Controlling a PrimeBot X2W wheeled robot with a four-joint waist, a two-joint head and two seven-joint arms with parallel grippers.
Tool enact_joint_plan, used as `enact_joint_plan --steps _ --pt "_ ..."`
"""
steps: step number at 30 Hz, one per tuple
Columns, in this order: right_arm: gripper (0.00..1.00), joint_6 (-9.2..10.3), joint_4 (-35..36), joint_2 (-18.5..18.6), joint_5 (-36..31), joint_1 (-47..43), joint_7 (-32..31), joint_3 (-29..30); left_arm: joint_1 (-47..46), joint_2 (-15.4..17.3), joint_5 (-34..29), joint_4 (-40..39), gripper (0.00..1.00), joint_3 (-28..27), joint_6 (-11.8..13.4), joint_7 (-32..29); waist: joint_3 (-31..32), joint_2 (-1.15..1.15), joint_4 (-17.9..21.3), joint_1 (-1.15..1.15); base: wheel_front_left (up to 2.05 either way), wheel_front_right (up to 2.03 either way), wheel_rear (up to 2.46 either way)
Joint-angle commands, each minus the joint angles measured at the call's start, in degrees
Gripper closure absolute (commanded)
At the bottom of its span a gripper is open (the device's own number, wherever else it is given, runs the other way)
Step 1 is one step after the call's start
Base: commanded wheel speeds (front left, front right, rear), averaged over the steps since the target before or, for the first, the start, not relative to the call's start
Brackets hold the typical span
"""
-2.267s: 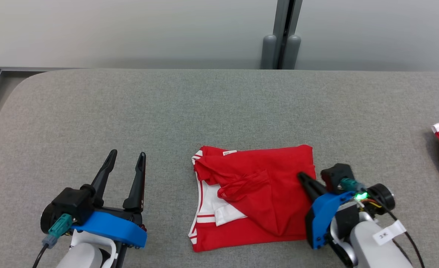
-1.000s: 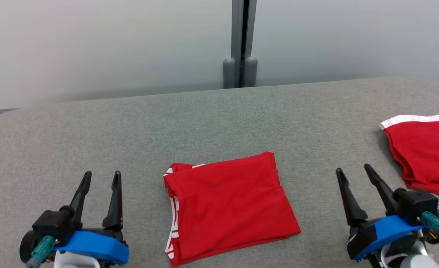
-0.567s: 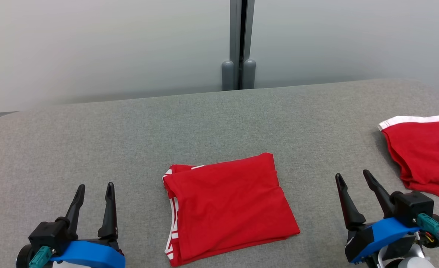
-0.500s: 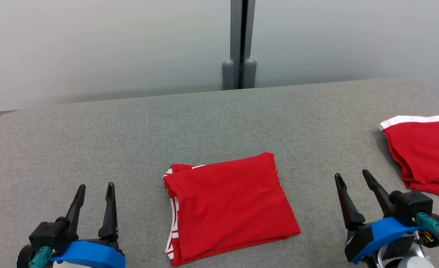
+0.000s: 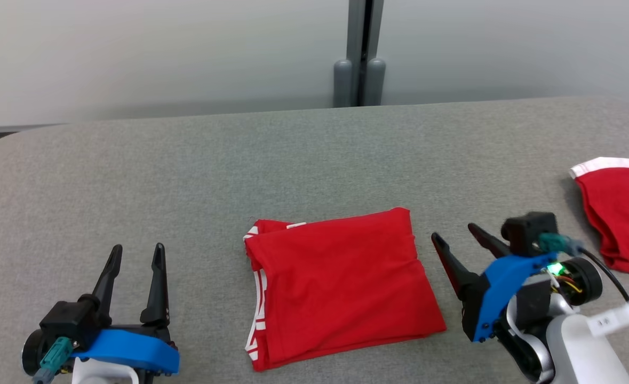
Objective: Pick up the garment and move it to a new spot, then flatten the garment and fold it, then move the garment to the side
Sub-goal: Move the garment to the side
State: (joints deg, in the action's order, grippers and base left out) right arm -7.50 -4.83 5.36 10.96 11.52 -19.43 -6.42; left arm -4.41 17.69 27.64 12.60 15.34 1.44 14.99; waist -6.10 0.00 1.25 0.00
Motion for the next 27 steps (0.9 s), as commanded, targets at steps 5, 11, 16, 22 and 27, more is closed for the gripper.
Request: enact_joint_plan --steps 5,11,16,22,27 --pt "0.00 0.00 -5.7 -0.2 0.8 4.5 -13.8 -1.1 -2.7 -0.5 -1.1 0.9 0.00 0.4 -1.1 0.2 -1.9 0.00 -2.6 0.00 0.00 0.00 0.00" --pt "0.00 0.00 -12.3 -1.5 1.6 6.7 -18.8 0.2 -4.5 -1.4 -1.9 1.4 0.00 0.8 -2.0 0.2 -3.0 0.00 -4.7 0.00 0.00 0.00 0.00" --pt "0.00 0.00 -19.0 -2.0 2.1 8.9 -20.2 -1.1 -4.8 -2.6 -2.9 1.1 0.00 0.9 -1.9 0.2 -3.8 0.00 -5.4 0.00 0.00 0.00 0.00" --pt "1.00 -0.07 -22.2 0.3 4.6 13.0 -19.6 -8.9 -5.3 -3.1 -3.5 1.4 0.00 0.4 -2.9 0.2 -4.0 0.00 -4.4 0.00 0.00 0.00 0.00" --pt "1.00 0.00 -18.6 7.1 8.2 19.8 -18.3 -19.6 -4.9 -2.7 -4.4 0.6 0.00 -0.4 -3.4 0.2 -4.2 0.00 -0.6 0.00 0.00 0.00 0.00"
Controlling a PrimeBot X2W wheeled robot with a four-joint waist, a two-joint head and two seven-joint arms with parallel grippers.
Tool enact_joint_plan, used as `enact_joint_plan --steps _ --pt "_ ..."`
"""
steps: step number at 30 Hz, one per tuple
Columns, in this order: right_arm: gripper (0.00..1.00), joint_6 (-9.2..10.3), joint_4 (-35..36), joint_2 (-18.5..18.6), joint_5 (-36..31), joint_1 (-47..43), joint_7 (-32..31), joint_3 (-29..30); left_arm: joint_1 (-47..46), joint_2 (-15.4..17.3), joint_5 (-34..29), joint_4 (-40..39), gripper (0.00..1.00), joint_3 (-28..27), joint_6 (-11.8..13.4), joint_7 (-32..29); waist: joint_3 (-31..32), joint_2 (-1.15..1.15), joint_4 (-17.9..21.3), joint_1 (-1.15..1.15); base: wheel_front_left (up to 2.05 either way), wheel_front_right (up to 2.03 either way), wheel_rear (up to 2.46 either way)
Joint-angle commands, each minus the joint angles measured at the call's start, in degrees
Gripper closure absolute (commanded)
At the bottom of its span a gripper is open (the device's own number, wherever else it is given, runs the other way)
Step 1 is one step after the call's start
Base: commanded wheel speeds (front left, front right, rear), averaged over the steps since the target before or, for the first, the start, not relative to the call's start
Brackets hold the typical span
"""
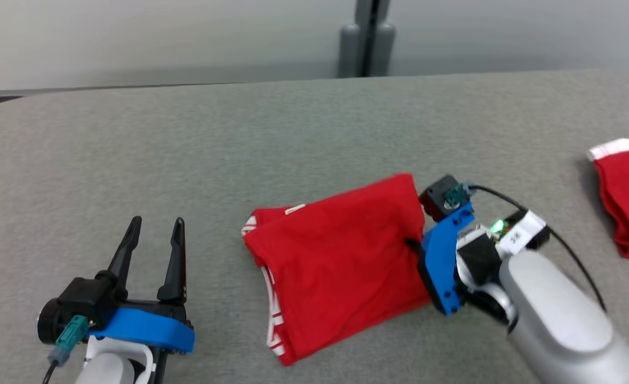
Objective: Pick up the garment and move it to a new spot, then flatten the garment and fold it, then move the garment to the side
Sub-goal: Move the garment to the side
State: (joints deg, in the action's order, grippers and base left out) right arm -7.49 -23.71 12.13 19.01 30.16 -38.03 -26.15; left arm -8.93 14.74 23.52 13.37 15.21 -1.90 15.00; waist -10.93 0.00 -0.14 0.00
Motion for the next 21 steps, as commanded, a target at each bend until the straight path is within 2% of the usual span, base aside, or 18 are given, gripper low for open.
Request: enact_joint_plan --steps 1,6,10,14,21 --pt "1.00 0.00 1.3 2.1 0.8 2.8 0.4 -1.8 -0.3 0.5 -0.5 -0.3 0.00 -0.4 0.0 0.2 0.5 0.00 2.0 0.00 0.00 0.00 0.00" --pt "1.00 0.01 6.1 11.5 5.2 11.4 0.8 -12.6 -0.4 0.7 -0.9 -1.2 0.00 -1.1 0.1 0.2 0.3 0.00 8.1 0.00 0.00 0.00 0.00" --pt "1.00 0.00 6.5 17.3 7.9 17.8 1.1 -17.9 -0.5 1.2 -1.1 -1.8 0.00 -1.4 0.1 0.2 -0.4 0.00 12.8 0.00 0.00 0.00 0.00" --pt "1.00 0.00 3.9 20.3 9.6 22.1 3.2 -20.0 -1.1 2.2 -1.4 -2.1 0.00 -1.3 0.0 -0.3 -1.8 0.00 16.5 0.00 0.00 0.00 0.00" --pt "1.00 0.00 -5.1 22.2 8.8 27.6 11.1 -17.2 -2.3 3.8 -2.5 -4.6 0.00 -0.6 0.4 -2.6 -5.0 0.00 19.5 0.00 0.00 0.00 0.00"
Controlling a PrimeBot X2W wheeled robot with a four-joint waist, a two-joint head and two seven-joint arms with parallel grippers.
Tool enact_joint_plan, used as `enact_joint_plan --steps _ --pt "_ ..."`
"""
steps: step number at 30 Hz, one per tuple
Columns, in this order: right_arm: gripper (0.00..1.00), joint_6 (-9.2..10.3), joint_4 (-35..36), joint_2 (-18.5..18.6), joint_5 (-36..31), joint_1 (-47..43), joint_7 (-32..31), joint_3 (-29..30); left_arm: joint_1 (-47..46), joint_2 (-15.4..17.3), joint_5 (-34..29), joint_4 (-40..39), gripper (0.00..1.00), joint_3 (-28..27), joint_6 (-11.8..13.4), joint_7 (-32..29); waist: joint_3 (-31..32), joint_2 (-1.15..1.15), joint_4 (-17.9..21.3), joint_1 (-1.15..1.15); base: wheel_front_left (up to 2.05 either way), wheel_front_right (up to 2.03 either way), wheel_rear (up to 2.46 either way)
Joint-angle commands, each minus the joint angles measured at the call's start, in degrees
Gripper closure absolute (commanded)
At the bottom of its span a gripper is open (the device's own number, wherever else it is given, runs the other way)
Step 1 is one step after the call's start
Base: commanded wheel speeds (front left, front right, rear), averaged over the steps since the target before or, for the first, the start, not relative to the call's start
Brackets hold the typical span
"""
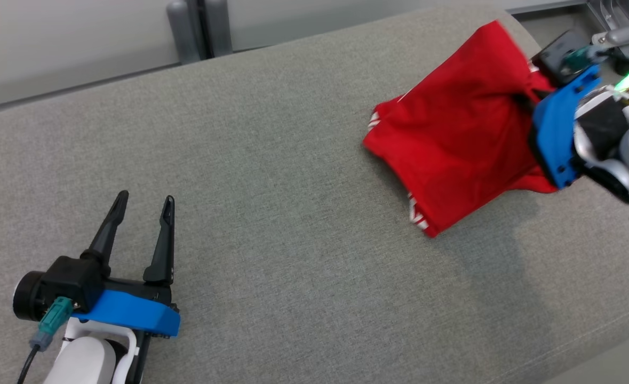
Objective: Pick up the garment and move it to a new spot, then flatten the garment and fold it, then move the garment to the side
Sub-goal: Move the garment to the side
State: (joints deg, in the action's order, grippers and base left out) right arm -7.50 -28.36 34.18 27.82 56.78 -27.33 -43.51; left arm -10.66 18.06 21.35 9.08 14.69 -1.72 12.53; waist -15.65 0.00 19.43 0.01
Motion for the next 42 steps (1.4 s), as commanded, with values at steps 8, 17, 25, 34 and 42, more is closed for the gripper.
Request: enact_joint_plan --steps 8,17,25,34,42 --pt "1.00 0.02 -12.5 3.1 -3.5 2.5 5.7 5.4 -1.9 3.4 -1.5 -4.8 0.00 0.4 0.1 -3.9 -4.6 0.00 -1.1 -0.01 0.00 0.00 0.00" --pt "0.00 0.01 -28.5 2.3 -8.1 0.2 12.5 17.9 -2.9 6.6 -2.5 -9.0 0.00 0.8 -0.2 -7.3 -8.0 0.00 -4.0 -0.01 0.00 0.00 0.00" --pt "0.00 0.01 -38.2 -3.1 -10.1 -0.2 21.2 28.8 -1.8 5.2 -1.2 -8.7 0.00 1.4 0.2 -6.3 -4.5 0.00 -6.4 -0.01 0.00 0.00 0.00" --pt "0.00 0.00 -29.1 -10.9 -8.0 -11.5 36.6 31.7 2.6 0.1 2.6 -3.4 0.00 0.5 1.8 -0.6 6.1 0.00 -8.9 -0.01 0.00 0.00 0.00" --pt "0.00 0.00 -8.6 -18.1 -10.2 -31.7 41.8 34.9 7.7 -2.5 4.9 0.8 0.00 -1.8 3.2 1.9 12.1 0.00 -11.6 -0.01 0.00 0.00 0.00"
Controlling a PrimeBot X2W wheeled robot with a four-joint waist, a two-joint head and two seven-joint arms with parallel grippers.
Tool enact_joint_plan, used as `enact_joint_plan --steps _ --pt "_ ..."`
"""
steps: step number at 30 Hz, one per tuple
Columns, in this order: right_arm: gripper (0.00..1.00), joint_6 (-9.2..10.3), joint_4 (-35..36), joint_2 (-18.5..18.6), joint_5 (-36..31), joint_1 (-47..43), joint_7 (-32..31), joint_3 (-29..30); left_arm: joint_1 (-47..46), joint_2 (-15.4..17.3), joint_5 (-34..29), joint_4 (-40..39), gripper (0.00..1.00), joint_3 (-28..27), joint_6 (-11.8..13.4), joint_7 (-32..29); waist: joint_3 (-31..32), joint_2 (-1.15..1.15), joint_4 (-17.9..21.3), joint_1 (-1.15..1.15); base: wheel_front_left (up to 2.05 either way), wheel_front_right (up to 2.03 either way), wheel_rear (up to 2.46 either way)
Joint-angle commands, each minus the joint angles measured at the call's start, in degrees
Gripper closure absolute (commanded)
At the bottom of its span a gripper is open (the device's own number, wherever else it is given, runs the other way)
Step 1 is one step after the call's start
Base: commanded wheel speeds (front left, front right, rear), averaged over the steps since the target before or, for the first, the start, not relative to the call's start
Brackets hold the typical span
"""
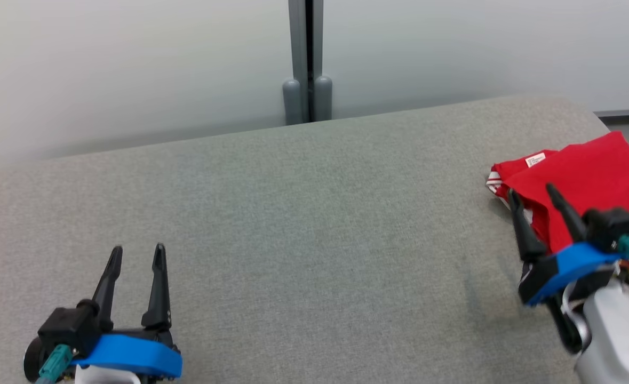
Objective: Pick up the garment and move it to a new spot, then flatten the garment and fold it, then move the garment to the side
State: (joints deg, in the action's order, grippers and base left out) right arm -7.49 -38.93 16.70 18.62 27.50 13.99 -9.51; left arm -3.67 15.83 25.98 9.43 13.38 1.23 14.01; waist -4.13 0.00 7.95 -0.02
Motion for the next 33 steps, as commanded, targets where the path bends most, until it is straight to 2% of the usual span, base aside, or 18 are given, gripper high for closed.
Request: enact_joint_plan --steps 1,5,13,23,33 --pt "0.00 -0.01 4.6 -1.7 -2.3 -4.8 0.6 2.0 1.3 -0.5 0.4 1.0 0.00 -0.7 0.3 0.5 1.2 0.00 -0.5 0.02 0.00 0.00 0.00" --pt "0.00 -0.01 14.6 -6.4 -8.2 -14.6 -1.6 5.4 4.0 -1.4 0.7 4.1 0.00 -1.1 0.1 0.9 3.9 0.00 -2.7 0.02 0.00 0.00 0.00" --pt "0.00 -0.01 24.9 -10.2 -11.7 -22.2 -7.1 9.0 4.5 -2.4 0.9 6.5 0.00 -2.2 -0.6 1.2 4.9 0.00 -4.8 0.02 0.00 0.00 0.00" --pt "0.00 -0.01 30.2 -12.0 -12.8 -25.7 -10.1 11.5 3.5 -2.6 0.2 7.8 0.00 -2.5 -1.1 1.2 4.8 0.00 -4.8 0.02 0.00 0.00 0.00" --pt "0.00 -0.01 31.0 -13.1 -12.9 -26.1 -10.9 11.7 2.4 -2.2 -0.2 8.4 0.00 -2.1 -1.6 1.2 4.1 0.00 -4.9 0.02 0.00 0.00 0.00"
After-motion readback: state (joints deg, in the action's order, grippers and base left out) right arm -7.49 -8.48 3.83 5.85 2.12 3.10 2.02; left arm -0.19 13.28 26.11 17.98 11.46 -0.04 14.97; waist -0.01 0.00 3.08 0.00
